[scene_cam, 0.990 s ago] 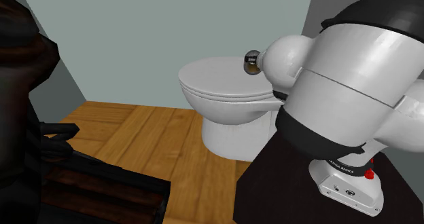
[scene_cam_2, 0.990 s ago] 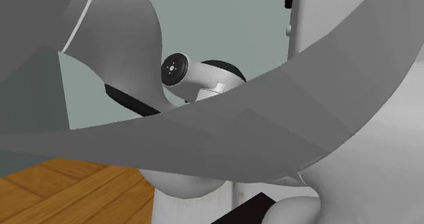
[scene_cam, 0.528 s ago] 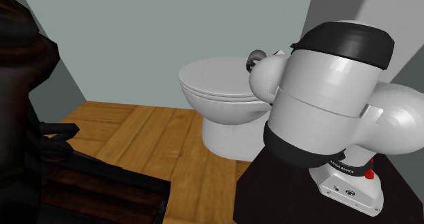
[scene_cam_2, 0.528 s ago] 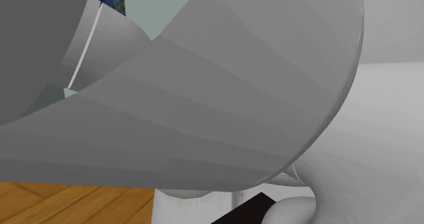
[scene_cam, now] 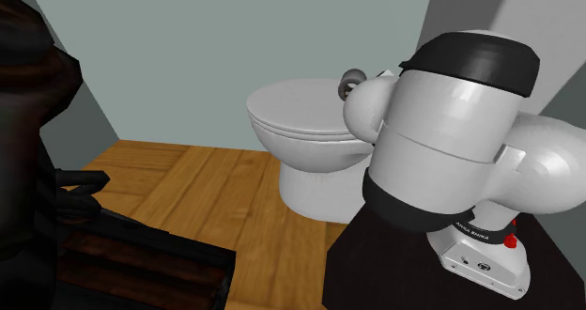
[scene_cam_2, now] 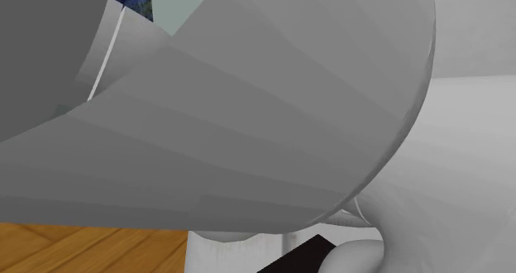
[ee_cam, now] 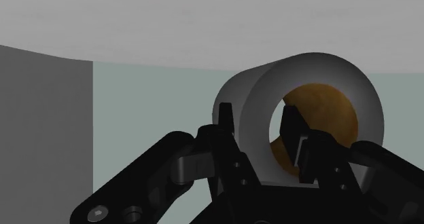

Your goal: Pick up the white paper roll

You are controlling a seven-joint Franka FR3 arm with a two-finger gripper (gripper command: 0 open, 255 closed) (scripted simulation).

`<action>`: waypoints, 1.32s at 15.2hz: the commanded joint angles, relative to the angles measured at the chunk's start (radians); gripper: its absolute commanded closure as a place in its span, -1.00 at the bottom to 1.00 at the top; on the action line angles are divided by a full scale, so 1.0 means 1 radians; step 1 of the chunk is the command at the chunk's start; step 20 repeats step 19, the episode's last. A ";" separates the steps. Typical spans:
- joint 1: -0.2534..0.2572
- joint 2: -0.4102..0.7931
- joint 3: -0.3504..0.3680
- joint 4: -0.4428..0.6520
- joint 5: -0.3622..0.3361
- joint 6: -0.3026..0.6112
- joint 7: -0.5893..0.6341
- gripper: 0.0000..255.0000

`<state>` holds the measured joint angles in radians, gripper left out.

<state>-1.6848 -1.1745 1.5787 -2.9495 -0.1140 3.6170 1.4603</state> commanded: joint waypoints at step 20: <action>0.189 0.124 -0.345 0.002 -0.128 -0.166 -0.176 1.00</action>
